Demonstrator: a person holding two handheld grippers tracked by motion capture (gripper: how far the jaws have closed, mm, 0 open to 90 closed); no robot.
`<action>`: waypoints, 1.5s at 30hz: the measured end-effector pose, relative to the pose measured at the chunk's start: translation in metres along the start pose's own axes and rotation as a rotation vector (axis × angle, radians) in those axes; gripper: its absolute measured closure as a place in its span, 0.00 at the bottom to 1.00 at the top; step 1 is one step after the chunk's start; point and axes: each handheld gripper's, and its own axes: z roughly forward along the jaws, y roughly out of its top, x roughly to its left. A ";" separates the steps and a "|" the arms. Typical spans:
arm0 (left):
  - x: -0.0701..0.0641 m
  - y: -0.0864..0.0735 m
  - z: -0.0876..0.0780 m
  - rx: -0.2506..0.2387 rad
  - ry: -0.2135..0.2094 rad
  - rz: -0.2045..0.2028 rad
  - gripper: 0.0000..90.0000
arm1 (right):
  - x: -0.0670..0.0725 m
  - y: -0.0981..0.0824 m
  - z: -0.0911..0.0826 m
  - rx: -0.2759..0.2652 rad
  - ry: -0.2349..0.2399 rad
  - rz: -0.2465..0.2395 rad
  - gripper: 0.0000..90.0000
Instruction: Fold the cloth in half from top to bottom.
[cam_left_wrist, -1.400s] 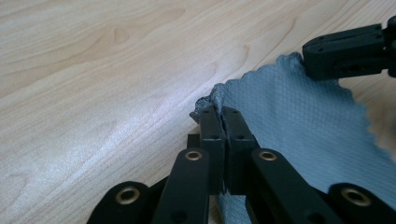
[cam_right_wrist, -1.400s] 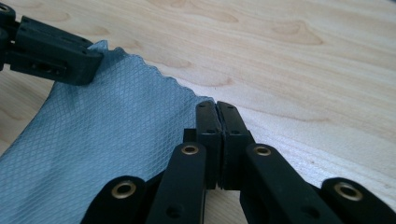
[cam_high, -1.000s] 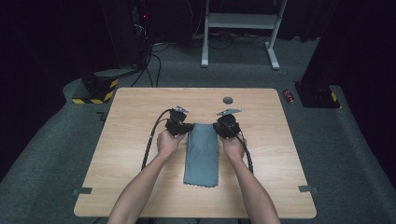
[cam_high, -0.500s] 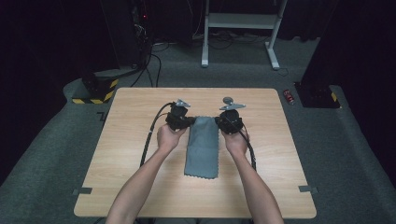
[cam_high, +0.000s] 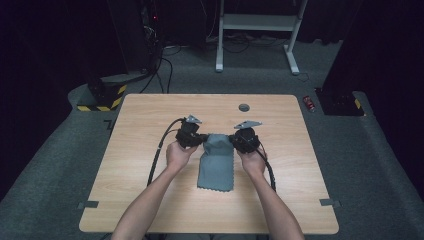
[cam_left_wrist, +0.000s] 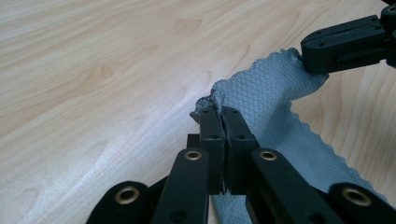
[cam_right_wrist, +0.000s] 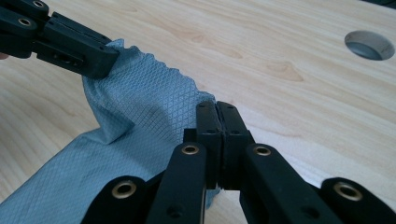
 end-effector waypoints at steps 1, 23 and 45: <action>-0.001 -0.001 0.000 0.003 0.000 0.004 0.98 | 0.000 -0.002 0.000 0.003 0.002 -0.001 0.99; -0.014 -0.030 0.002 0.022 -0.023 0.022 0.98 | 0.011 -0.032 -0.004 0.022 0.052 -0.014 0.99; -0.022 -0.048 -0.008 -0.008 -0.046 0.023 0.98 | 0.021 -0.044 -0.018 -0.001 0.091 -0.027 0.99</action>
